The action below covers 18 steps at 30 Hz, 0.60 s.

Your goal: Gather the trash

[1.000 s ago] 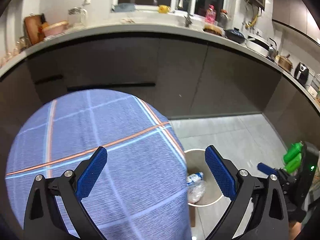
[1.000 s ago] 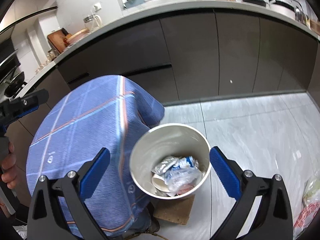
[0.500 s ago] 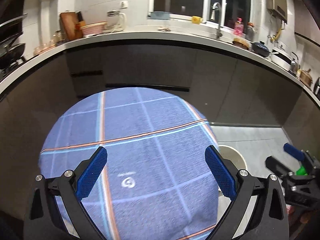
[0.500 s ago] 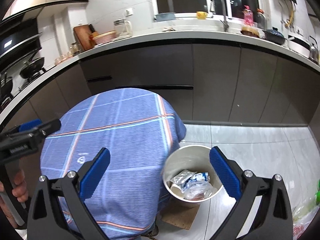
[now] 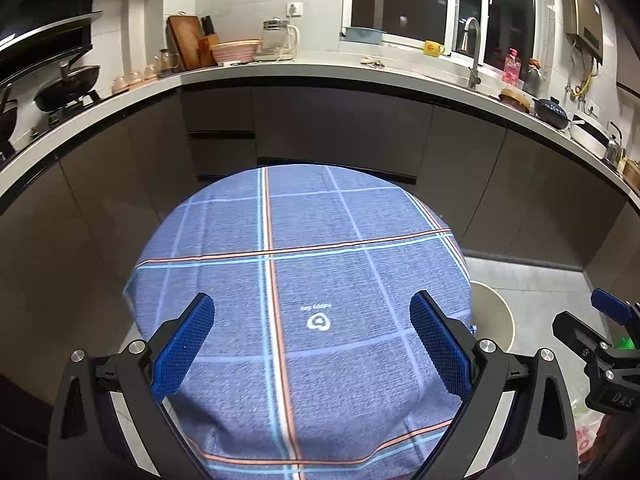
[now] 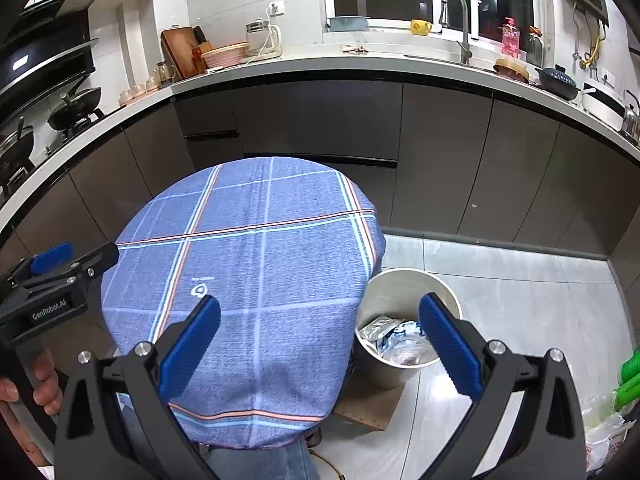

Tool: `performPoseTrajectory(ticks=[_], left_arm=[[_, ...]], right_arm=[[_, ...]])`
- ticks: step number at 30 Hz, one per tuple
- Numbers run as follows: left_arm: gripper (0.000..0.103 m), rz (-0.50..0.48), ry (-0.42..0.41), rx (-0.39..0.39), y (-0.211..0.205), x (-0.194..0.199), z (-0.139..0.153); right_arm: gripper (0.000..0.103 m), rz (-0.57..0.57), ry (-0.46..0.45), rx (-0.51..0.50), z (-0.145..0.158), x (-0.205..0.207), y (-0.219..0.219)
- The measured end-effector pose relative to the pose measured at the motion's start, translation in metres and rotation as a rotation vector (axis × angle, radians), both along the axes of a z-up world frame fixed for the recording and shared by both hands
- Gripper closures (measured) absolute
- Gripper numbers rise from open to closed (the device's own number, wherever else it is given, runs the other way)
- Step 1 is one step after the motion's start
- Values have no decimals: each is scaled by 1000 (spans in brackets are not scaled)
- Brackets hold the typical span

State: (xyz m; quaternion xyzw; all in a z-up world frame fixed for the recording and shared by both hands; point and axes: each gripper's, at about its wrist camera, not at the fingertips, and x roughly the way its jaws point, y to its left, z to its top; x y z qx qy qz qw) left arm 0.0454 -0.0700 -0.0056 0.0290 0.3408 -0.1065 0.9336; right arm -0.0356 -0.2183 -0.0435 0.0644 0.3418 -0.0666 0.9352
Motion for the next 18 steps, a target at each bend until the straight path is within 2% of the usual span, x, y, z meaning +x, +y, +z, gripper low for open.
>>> performPoseTrajectory(ticks=[11,18], left_arm=[[8,17,-27,-7,18,-32,10],[8,17,-36,-8,19,-39,13]], right_arm=[[3,24,-28,-19,12,-16,29],[3,37,-32,-17,13,-22,36]])
